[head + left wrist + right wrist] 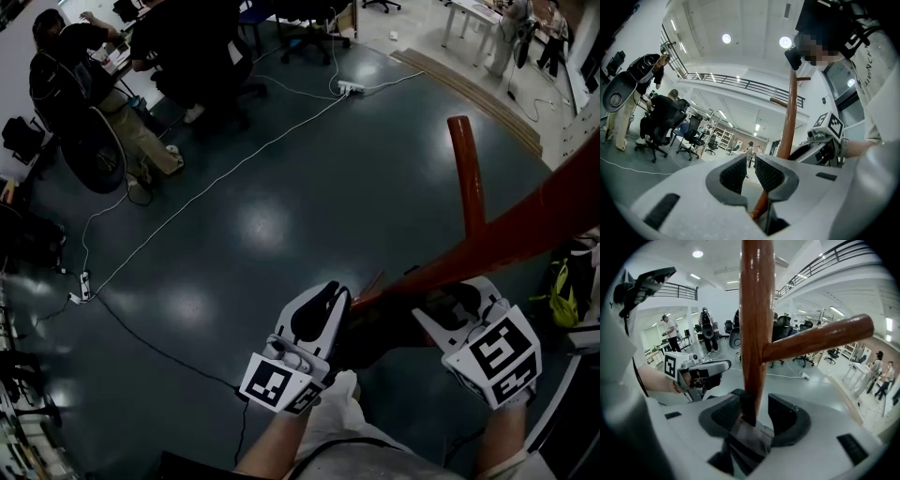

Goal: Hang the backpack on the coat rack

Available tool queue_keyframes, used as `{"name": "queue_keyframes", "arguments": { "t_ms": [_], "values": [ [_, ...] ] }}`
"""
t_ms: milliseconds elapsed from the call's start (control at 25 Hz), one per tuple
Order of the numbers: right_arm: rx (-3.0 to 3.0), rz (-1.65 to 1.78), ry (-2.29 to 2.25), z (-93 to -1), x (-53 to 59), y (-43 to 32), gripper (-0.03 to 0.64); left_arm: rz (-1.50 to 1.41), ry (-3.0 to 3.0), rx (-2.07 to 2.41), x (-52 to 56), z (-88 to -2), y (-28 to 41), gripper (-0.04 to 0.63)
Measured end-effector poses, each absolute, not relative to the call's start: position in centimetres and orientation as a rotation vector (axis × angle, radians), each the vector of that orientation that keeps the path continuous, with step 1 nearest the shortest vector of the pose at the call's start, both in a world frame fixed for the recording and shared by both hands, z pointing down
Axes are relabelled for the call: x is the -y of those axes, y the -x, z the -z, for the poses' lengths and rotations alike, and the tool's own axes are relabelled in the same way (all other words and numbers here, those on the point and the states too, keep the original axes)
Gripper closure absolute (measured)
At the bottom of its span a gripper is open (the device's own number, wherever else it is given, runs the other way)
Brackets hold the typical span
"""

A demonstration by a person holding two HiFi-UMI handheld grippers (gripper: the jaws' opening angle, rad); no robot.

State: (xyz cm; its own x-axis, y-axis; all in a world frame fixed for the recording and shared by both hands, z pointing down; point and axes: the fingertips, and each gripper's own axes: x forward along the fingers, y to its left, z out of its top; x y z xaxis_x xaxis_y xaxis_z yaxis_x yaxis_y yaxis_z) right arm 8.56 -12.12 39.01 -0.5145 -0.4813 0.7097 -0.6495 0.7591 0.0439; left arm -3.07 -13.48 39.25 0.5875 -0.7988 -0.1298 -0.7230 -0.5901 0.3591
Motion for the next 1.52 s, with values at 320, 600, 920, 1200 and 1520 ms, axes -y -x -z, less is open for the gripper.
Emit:
{"name": "queue_keyframes", "arguments": {
  "t_ms": [320,600,920,1200,1520],
  "values": [
    [2.156,-0.228,-0.812,-38.8,11.7,-8.5,0.428,0.403,-2.553,1.237,13.3,-39.6,3.0,0.534],
    [2.283,-0.293,-0.784,-36.8,11.3,-7.8,0.423,0.411,-2.551,1.233,13.3,-39.7,2.5,0.534],
    [2.268,-0.268,-0.811,-37.0,10.2,-7.4,0.425,0.416,-2.554,1.23,12.9,-39.4,2.8,0.534],
    [2.373,-0.221,-0.81,-35.5,8.9,-6.2,0.428,0.416,-2.555,1.227,12.0,-38.9,2.4,0.534],
    [2.51,-0.162,-1.112,-32.0,8.8,-7.1,0.601,0.434,-2.568,1.238,9.9,-37.5,2.5,0.534]
  ]
}}
